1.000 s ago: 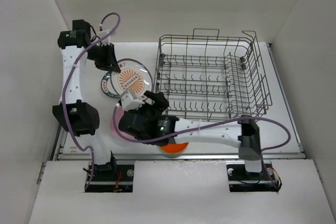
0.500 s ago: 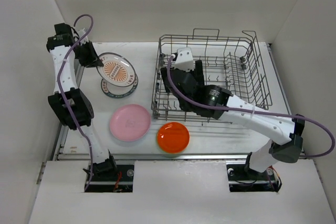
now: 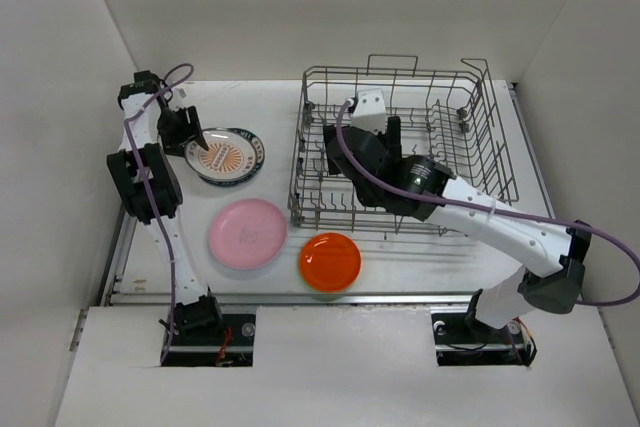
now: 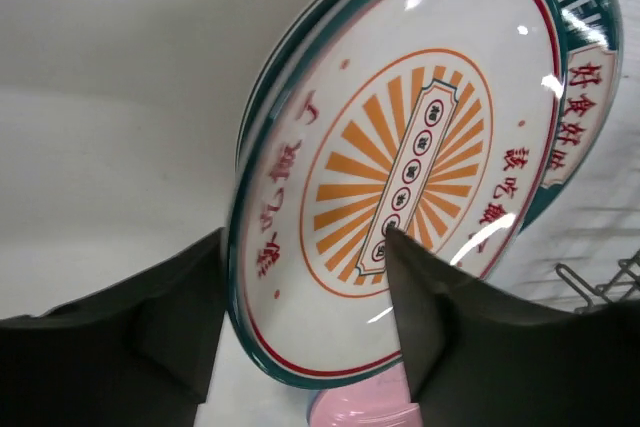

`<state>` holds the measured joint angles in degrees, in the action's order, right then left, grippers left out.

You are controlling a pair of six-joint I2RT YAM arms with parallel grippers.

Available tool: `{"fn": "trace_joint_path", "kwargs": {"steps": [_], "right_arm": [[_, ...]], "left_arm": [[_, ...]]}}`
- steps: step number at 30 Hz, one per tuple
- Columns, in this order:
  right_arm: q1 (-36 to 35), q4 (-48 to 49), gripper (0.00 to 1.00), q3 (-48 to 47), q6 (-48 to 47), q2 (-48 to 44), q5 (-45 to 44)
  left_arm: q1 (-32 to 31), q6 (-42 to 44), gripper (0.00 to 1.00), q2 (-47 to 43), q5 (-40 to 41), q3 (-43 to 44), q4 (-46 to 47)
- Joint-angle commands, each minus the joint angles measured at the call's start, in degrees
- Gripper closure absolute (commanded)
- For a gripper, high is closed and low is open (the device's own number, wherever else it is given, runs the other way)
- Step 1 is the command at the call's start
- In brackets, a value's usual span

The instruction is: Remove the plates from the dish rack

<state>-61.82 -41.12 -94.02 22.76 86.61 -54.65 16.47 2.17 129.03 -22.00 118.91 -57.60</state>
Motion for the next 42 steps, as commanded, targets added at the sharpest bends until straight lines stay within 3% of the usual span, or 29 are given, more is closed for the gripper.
{"fn": "trace_joint_path", "kwargs": {"steps": [1, 4, 12, 16, 18, 25, 30, 34, 37, 42], "right_arm": [[0.8, -0.5, 0.08, -0.9, 1.8, -2.4, 1.5], [1.4, -0.5, 0.08, -0.9, 1.8, -2.4, 1.5], [3.6, -0.5, 0.08, -0.7, 2.9, -4.4, 2.8], [5.6, -1.9, 0.08, -0.1, 3.7, -7.0, 3.3], [6.4, -1.9, 0.08, 0.5, 4.9, -8.0, 3.3], [11.6, -4.0, 0.07, 1.1, 5.4, -13.4, 1.9], [20.2, -8.9, 0.03, 2.3, 6.1, -17.8, -5.7], [25.6, -9.6, 0.00, 5.5, 6.1, -26.6, -12.7], [26.8, -9.6, 0.00, 8.0, 3.3, -32.3, -16.7], [26.8, -10.2, 0.00, 8.8, 1.0, -39.0, -18.6]], "left_arm": [[-2.9, 5.1, 0.40, -1.2, 5.0, 1.2, -4.1], [-5.1, 8.1, 0.26, -2.4, 8.0, -0.7, -4.9], [-8.2, 12.8, 0.15, -5.7, 8.1, -1.3, -7.3], [-8.8, 12.8, 0.13, -5.7, 13.7, -0.8, -7.8], [-8.8, 12.8, 0.07, -6.3, 15.0, -0.8, -7.8], [-10.5, 10.1, 0.01, -13.5, 26.4, -0.8, -5.9], [-4.8, 1.9, 0.01, -20.1, 26.4, -1.8, -4.6], [2.7, -4.5, 0.01, -26.3, 26.9, -3.7, -4.6], [7.1, -3.9, 0.01, -29.8, 27.6, -6.6, -3.6], [7.6, -1.0, 0.01, -37.9, 31.6, -13.3, -0.3]]}}
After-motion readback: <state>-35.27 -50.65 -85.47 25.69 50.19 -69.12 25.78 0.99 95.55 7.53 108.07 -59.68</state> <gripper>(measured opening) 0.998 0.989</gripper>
